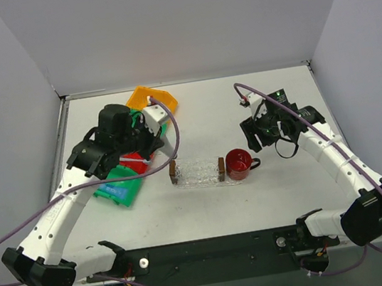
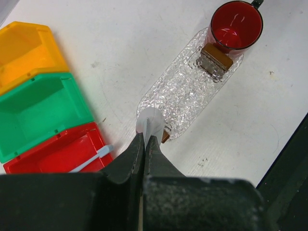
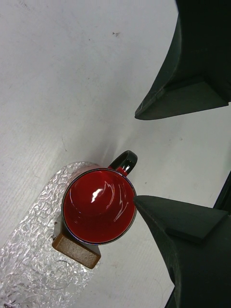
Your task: Prepare toiletry sets of a toothbrush and toothpaste on the tray
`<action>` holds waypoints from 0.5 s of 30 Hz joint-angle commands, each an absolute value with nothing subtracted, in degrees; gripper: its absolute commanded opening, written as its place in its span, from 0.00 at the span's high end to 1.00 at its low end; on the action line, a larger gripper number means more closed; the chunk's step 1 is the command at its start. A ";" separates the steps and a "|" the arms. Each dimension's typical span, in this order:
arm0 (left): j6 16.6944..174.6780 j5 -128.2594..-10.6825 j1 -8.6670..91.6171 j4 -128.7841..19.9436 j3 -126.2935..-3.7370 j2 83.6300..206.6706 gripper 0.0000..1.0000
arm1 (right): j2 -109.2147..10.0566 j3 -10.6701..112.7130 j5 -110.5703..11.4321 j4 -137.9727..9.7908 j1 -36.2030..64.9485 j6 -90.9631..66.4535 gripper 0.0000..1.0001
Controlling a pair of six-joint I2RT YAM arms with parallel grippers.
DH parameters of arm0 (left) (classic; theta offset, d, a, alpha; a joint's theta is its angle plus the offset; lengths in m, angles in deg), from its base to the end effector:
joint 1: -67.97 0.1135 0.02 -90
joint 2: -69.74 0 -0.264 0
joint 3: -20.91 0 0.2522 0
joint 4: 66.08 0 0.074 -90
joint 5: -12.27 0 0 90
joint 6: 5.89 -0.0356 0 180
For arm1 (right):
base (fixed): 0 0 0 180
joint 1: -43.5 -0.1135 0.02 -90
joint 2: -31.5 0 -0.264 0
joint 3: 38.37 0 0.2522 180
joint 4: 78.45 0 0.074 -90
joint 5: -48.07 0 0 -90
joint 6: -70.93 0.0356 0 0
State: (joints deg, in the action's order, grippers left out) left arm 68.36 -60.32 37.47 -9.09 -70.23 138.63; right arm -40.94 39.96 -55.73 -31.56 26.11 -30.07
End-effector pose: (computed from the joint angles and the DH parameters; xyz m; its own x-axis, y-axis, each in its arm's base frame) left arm 0.2075 -0.1346 0.3938 -0.2836 0.4677 -0.8372 0.8033 0.5927 0.0590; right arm 0.2581 0.0897 0.3198 -0.5264 -0.3590 -0.7707 -0.5730 0.8195 0.0096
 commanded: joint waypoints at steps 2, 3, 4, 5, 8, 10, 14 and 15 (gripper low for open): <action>66.80 -65.42 33.53 -12.68 -73.35 141.37 1.00 | -41.36 39.55 -55.11 -32.25 26.80 -30.41 0.41; 66.53 -66.65 32.04 -12.85 -73.35 141.81 1.00 | -41.45 39.55 -55.02 -32.25 26.89 -30.32 0.41; 66.44 -67.09 31.68 -12.85 -73.18 142.16 1.00 | -41.45 39.46 -55.20 -32.25 26.98 -30.49 0.41; 66.27 -67.27 31.15 -13.03 -73.18 142.43 1.00 | -41.45 39.46 -55.29 -32.25 26.89 -30.50 0.41; 66.26 -67.71 30.27 -13.38 -73.09 143.57 1.00 | -41.45 39.37 -55.37 -32.17 27.15 -30.49 0.41; 66.27 -67.71 29.92 -13.56 -73.09 144.45 1.00 | -41.54 39.37 -55.46 -32.17 27.24 -30.50 0.41; 66.44 -67.62 29.48 -13.64 -72.91 145.50 1.00 | -41.45 39.46 -55.64 -32.17 27.50 -30.58 0.41; 66.35 -67.71 29.48 -13.56 -72.83 145.94 1.00 | -41.45 39.46 -55.73 -32.17 27.42 -30.58 0.41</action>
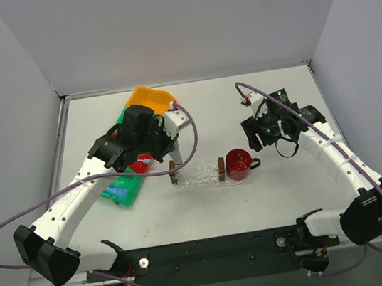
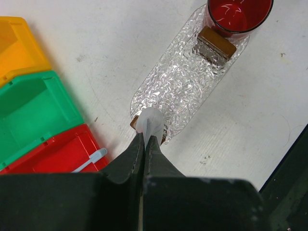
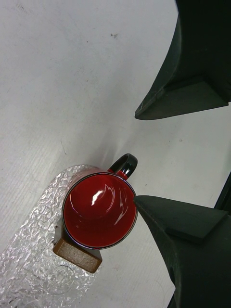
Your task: Prepare toiletry sets of a toothbrush and toothpaste on the tray
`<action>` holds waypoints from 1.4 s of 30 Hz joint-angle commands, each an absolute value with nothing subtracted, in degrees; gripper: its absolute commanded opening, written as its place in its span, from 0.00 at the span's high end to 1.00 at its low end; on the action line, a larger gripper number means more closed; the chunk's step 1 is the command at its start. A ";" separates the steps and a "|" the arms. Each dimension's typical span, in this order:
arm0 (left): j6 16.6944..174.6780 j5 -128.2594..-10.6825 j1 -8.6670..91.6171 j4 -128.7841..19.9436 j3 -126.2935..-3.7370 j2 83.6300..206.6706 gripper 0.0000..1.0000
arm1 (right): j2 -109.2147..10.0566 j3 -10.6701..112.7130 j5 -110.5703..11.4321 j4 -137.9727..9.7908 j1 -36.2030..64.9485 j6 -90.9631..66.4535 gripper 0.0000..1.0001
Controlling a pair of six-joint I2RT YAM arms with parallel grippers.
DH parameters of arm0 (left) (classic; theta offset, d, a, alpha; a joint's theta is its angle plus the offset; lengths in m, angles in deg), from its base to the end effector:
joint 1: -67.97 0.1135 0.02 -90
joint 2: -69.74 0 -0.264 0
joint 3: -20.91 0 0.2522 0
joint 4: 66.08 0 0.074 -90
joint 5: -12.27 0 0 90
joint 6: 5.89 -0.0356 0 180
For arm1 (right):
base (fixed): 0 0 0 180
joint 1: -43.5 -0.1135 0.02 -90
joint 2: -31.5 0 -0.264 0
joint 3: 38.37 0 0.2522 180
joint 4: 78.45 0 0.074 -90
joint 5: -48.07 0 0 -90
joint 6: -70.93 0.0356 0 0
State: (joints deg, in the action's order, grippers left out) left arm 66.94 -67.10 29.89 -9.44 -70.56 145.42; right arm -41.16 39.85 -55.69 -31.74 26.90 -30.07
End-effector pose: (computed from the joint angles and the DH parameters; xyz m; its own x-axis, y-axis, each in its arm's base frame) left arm 0.2162 -0.1778 0.3666 -0.2805 0.5884 -0.7583 0.8361 0.5378 0.1080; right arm 0.2602 0.0864 0.3185 -0.5333 -0.3524 -0.7690 -0.5612 0.8276 0.0100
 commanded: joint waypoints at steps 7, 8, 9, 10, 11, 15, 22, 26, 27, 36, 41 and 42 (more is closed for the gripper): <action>66.53 -67.36 29.04 -14.00 -72.83 147.44 1.00 | -41.36 39.46 -56.08 -32.17 27.50 -30.67 0.41; 66.62 -67.27 28.95 -14.00 -72.83 147.79 1.00 | -41.45 39.37 -56.08 -32.08 27.50 -30.58 0.41; 66.70 -67.10 28.95 -13.91 -72.74 147.97 1.00 | -41.53 39.37 -56.08 -32.17 27.50 -30.58 0.41; 66.70 -67.01 28.95 -13.82 -72.83 148.14 1.00 | -41.54 39.55 -56.17 -32.17 27.50 -30.58 0.41; 66.79 -66.84 28.95 -13.65 -72.83 148.32 1.00 | -41.54 39.46 -56.08 -32.17 27.50 -30.58 0.41; 66.97 -66.31 28.95 -13.91 -72.48 148.41 1.00 | -41.45 39.55 -56.17 -32.17 27.50 -30.50 0.41; 67.23 -64.90 28.95 -14.70 -71.51 148.84 1.00 | -41.45 39.64 -56.17 -32.08 27.50 -30.50 0.41; 67.32 -64.64 28.95 -14.87 -71.07 149.29 1.00 | -41.36 39.63 -56.17 -32.08 27.50 -30.50 0.41; 67.32 -64.72 28.95 -14.88 -70.89 149.29 1.00 | -41.36 39.64 -56.17 -32.08 27.50 -30.50 0.41; 67.41 -64.72 28.95 -15.75 -69.49 149.46 1.00 | -41.36 39.63 -56.17 -32.08 27.59 -30.50 0.41; 67.41 -64.81 28.95 -16.02 -68.70 149.46 1.00 | -41.45 39.55 -56.17 -32.08 27.59 -30.50 0.41; 67.32 -64.81 28.95 -16.02 -68.61 149.46 1.00 | -41.36 39.55 -56.25 -32.08 27.50 -30.58 0.41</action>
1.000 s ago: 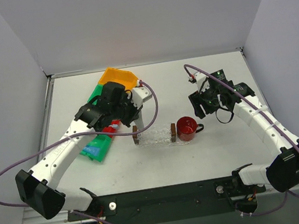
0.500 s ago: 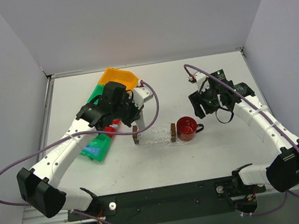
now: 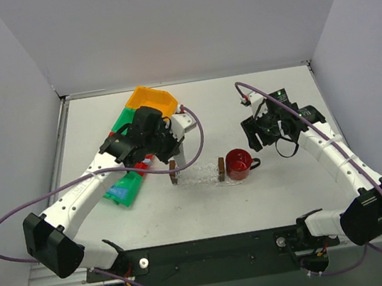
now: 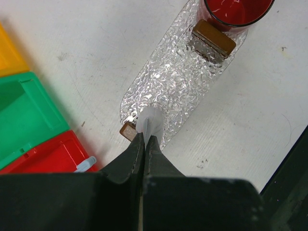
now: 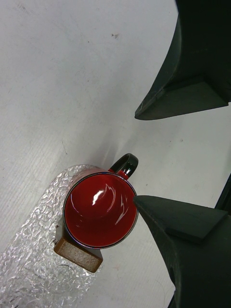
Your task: Prepare toiletry sets of a toothbrush and toothpaste on the tray
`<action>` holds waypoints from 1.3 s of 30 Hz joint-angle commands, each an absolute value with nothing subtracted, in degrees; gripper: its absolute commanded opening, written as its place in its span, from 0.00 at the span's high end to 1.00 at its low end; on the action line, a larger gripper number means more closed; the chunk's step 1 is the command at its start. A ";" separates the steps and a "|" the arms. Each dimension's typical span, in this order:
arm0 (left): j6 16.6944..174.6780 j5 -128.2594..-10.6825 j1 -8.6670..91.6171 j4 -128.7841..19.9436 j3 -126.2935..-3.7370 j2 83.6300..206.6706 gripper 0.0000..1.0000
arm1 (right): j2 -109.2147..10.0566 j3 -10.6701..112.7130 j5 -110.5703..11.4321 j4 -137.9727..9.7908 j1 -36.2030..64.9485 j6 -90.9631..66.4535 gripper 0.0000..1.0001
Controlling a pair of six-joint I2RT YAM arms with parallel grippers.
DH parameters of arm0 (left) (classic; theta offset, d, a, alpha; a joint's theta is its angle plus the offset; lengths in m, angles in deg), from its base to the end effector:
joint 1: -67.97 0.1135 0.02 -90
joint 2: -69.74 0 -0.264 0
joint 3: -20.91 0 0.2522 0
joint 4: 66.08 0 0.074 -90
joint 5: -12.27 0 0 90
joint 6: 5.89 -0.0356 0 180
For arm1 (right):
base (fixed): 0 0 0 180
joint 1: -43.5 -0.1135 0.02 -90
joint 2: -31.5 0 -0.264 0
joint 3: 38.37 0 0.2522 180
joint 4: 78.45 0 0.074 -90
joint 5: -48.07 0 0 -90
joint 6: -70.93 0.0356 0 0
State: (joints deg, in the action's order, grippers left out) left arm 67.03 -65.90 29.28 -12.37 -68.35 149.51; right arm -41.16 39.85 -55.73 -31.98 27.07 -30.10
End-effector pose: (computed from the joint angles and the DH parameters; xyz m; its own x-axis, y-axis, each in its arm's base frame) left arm 0.2295 -0.1931 0.3390 -0.3070 0.6141 -0.7271 0.8543 0.5144 0.0738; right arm 0.2608 0.0858 0.3188 -0.5309 -0.3503 -0.7717 -0.5595 0.8288 0.0087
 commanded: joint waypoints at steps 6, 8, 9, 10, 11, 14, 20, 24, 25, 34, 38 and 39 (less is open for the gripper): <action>67.49 -64.20 29.04 -16.89 -67.64 149.37 1.00 | -41.36 39.55 -56.08 -32.08 27.59 -30.50 0.41; 67.41 -64.11 28.95 -16.98 -67.38 149.64 1.00 | -41.36 39.64 -56.17 -32.08 27.59 -30.50 0.41; 67.49 -64.11 28.95 -16.98 -67.29 149.72 1.00 | -41.45 39.55 -56.08 -31.99 27.59 -30.50 0.41; 67.50 -64.02 28.95 -16.98 -67.20 149.81 1.00 | -41.36 39.55 -56.08 -32.08 27.59 -30.50 0.41; 67.41 -64.02 28.95 -16.98 -67.20 149.73 1.00 | -41.36 39.55 -56.08 -32.08 27.59 -30.50 0.41; 67.50 -64.02 28.95 -17.16 -67.11 149.90 1.00 | -41.45 39.55 -56.08 -32.08 27.59 -30.58 0.41; 67.50 -63.67 28.95 -17.69 -66.50 150.69 1.00 | -41.45 39.55 -56.17 -32.08 27.59 -30.67 0.41; 67.58 -63.58 28.95 -18.13 -66.15 151.39 1.00 | -41.45 39.64 -56.25 -31.99 27.59 -30.67 0.41; 67.67 -63.67 28.95 -18.30 -66.15 151.66 1.00 | -41.36 39.64 -56.25 -31.99 27.59 -30.67 0.41; 67.49 -64.02 28.95 -18.57 -66.58 153.41 1.00 | -41.18 39.46 -56.43 -32.08 27.59 -30.67 0.41; 67.41 -64.02 28.95 -18.74 -66.41 153.68 1.00 | -41.18 39.46 -56.52 -32.08 27.59 -30.76 0.41; 67.41 -64.02 28.95 -18.83 -66.24 153.68 1.00 | -41.27 39.46 -56.61 -32.08 27.59 -30.85 0.41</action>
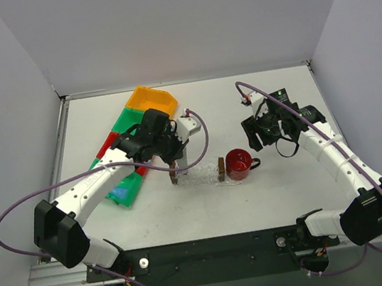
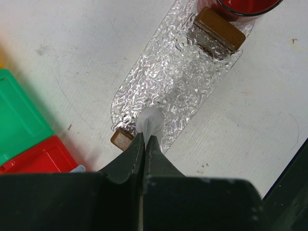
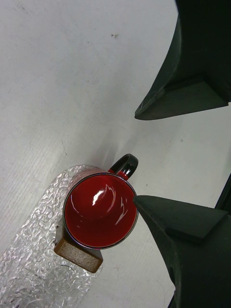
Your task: Prepare toiletry sets of a toothbrush and toothpaste on the tray
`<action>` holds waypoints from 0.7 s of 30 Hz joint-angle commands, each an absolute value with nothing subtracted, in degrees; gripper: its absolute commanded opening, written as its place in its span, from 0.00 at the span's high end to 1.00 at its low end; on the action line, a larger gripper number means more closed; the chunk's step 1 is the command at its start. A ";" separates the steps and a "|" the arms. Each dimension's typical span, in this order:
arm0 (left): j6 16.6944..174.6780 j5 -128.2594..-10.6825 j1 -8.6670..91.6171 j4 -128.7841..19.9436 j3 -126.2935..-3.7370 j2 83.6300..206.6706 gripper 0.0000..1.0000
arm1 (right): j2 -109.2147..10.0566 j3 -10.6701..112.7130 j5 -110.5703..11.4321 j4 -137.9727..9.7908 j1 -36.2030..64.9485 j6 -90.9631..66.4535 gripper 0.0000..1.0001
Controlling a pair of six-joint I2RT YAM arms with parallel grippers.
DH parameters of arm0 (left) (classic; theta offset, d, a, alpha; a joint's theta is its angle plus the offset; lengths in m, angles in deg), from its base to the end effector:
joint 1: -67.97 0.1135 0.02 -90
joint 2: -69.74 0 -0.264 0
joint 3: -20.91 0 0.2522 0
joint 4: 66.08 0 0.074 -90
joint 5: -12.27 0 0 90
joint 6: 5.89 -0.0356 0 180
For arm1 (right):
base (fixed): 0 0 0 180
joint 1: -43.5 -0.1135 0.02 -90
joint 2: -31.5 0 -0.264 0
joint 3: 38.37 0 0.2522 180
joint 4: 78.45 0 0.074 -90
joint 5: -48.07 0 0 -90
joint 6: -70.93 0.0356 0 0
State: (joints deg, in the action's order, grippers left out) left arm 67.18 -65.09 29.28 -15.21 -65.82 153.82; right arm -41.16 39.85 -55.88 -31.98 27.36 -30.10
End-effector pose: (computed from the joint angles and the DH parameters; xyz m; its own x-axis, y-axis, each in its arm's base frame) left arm 0.2427 -0.2043 0.3067 -0.3461 0.6412 -0.6849 0.8619 0.5057 0.0379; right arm 0.2612 0.0845 0.3189 -0.5323 -0.3474 -0.7720 -0.5569 0.8305 0.0104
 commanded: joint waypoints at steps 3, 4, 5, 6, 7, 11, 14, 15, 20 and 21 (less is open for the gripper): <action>67.50 -64.55 29.04 -19.70 -65.54 153.68 1.00 | -41.27 39.37 -56.52 -31.99 27.68 -30.93 0.41; 67.41 -64.55 28.95 -19.80 -65.27 153.68 1.00 | -41.27 39.37 -56.52 -31.99 27.59 -30.85 0.41; 67.32 -64.72 28.95 -19.88 -65.18 153.68 1.00 | -41.27 39.46 -56.60 -32.08 27.68 -30.93 0.41; 67.32 -64.81 28.95 -20.06 -65.01 153.59 1.00 | -41.27 39.46 -56.52 -32.08 27.68 -30.85 0.41; 67.23 -64.81 28.95 -20.15 -64.83 153.42 1.00 | -41.27 39.46 -56.61 -32.08 27.68 -30.85 0.41; 67.23 -64.90 28.95 -20.50 -64.04 153.15 1.00 | -41.27 39.37 -56.69 -32.08 27.77 -30.93 0.41; 67.32 -65.08 28.95 -21.20 -63.51 152.98 1.00 | -41.18 39.37 -56.69 -32.08 27.68 -30.93 0.41; 67.32 -64.99 28.95 -21.46 -63.42 153.06 1.00 | -41.27 39.37 -56.69 -31.99 27.68 -30.93 0.41; 67.58 -65.08 28.95 -21.73 -63.42 153.15 1.00 | -41.18 39.37 -56.87 -32.08 27.77 -30.93 0.41; 67.50 -65.08 28.95 -21.73 -63.34 153.24 1.00 | -41.18 39.28 -56.87 -31.99 27.77 -31.02 0.41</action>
State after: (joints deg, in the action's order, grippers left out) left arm 67.18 -65.20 29.28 -17.60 -63.00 154.01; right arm -41.16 39.85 -55.95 -31.98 27.36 -30.31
